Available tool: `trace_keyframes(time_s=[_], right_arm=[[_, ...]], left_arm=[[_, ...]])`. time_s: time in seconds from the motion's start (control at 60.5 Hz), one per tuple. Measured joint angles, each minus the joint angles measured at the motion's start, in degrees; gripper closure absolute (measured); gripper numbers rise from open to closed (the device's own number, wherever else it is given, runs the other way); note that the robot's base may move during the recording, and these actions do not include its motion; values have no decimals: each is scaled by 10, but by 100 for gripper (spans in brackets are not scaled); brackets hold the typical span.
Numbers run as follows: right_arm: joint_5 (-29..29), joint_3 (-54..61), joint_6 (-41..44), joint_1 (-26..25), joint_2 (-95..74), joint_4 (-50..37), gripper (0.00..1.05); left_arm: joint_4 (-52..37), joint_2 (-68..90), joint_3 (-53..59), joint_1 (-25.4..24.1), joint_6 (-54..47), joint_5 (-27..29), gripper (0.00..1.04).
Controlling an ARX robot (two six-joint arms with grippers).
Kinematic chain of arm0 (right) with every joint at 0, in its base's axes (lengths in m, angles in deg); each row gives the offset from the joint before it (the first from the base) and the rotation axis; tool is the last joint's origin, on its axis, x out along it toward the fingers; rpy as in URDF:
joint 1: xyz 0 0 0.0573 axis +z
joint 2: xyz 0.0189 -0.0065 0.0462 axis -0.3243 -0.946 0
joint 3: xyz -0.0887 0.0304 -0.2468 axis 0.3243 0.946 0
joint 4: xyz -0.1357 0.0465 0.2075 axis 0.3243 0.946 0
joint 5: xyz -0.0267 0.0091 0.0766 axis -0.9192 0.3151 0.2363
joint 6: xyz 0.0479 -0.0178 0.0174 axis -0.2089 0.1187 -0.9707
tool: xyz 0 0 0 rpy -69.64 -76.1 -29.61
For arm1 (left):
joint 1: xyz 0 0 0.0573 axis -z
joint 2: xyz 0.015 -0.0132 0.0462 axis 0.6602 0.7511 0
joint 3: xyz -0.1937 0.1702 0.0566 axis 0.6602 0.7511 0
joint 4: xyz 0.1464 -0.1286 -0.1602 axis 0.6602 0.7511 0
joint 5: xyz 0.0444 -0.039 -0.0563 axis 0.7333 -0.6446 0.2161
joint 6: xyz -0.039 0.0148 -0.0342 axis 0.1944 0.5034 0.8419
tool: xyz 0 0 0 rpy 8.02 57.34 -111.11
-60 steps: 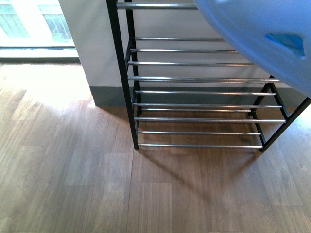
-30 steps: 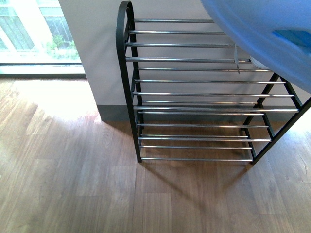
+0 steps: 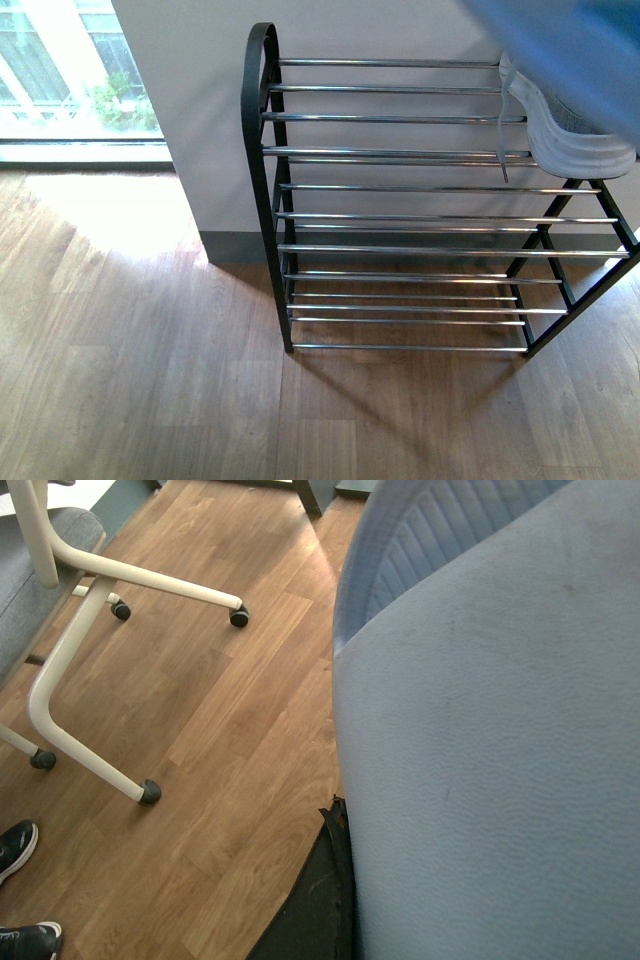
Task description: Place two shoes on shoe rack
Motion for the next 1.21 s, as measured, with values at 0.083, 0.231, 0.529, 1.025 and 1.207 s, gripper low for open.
trace_keyframes(time_s=[0.083,0.231,0.529,1.025,1.207], right_arm=[[-37,-29,-60,26,-23,3,103],[-193,-222,-181,112,-198,79,103],[-354,-478,-281,119,-441,288,103],[-418,-651,-333,141,-604,400,103],[-462,-708,-338,138,-660,421,103]], left_arm=[[0,0,0,0,0,0,103],[0,0,0,0,0,0,103],[0,0,0,0,0,0,103],[0,0,0,0,0,0,103],[0,0,0,0,0,0,103]])
